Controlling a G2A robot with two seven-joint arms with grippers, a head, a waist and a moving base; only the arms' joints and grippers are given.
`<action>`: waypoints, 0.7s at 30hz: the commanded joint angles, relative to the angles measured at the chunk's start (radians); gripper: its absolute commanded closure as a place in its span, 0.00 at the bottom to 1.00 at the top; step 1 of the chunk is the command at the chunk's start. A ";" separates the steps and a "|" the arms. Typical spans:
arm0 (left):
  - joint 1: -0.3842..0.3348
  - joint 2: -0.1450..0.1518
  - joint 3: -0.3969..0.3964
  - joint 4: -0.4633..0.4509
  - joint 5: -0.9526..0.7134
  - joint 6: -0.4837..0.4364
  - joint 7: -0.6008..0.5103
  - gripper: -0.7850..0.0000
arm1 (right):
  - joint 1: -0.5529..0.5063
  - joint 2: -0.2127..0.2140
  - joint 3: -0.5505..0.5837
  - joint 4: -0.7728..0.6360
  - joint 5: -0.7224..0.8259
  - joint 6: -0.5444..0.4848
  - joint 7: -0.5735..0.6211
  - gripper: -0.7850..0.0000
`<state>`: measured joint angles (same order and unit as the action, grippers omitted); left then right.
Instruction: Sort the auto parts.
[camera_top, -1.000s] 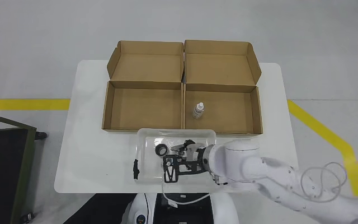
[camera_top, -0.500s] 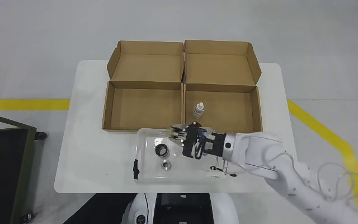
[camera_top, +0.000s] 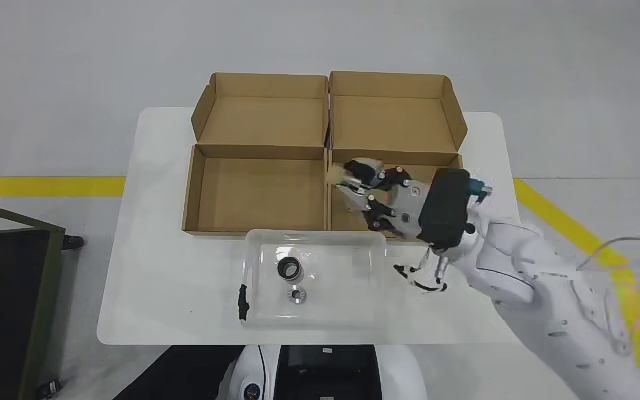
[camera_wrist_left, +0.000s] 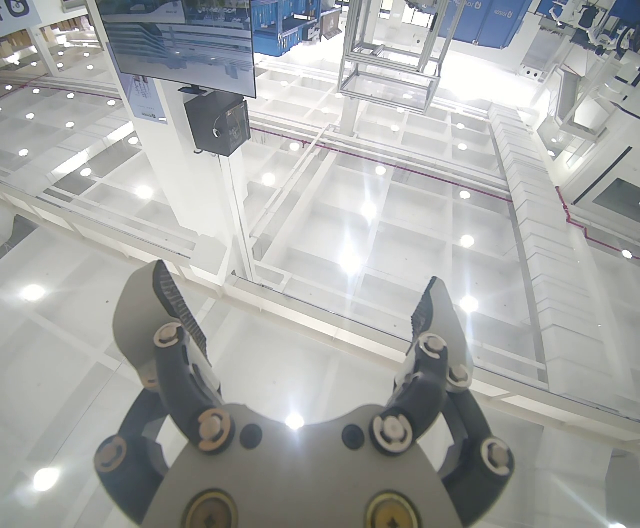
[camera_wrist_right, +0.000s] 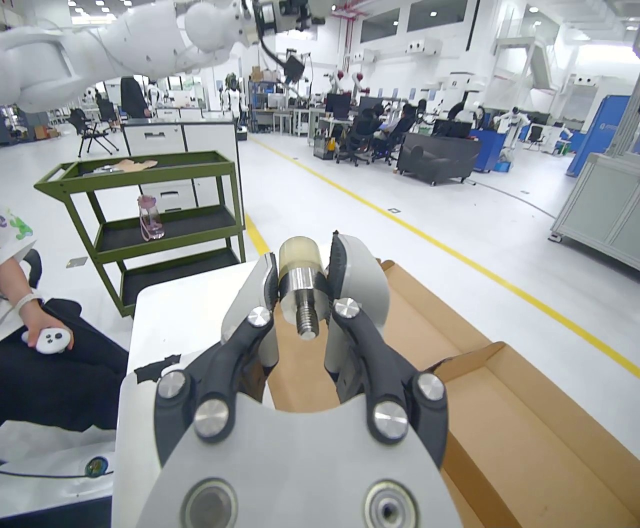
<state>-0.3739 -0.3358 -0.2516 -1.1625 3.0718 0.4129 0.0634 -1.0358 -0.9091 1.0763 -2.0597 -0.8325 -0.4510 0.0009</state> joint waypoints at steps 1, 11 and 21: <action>0.000 0.000 0.000 0.000 0.000 0.000 0.000 0.00 | 0.005 -0.001 0.027 -0.016 -0.032 0.017 -0.016 1.00; 0.000 0.000 0.000 0.000 0.000 0.000 0.000 0.00 | -0.001 -0.013 0.136 -0.052 0.035 0.021 -0.175 1.00; 0.000 0.000 0.000 0.000 0.000 0.000 0.000 0.00 | 0.009 -0.034 0.195 -0.037 -0.002 0.090 -0.329 1.00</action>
<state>-0.3739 -0.3358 -0.2516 -1.1625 3.0718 0.4129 0.0634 -1.0258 -0.9420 1.2676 -2.0964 -0.8331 -0.3647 -0.3243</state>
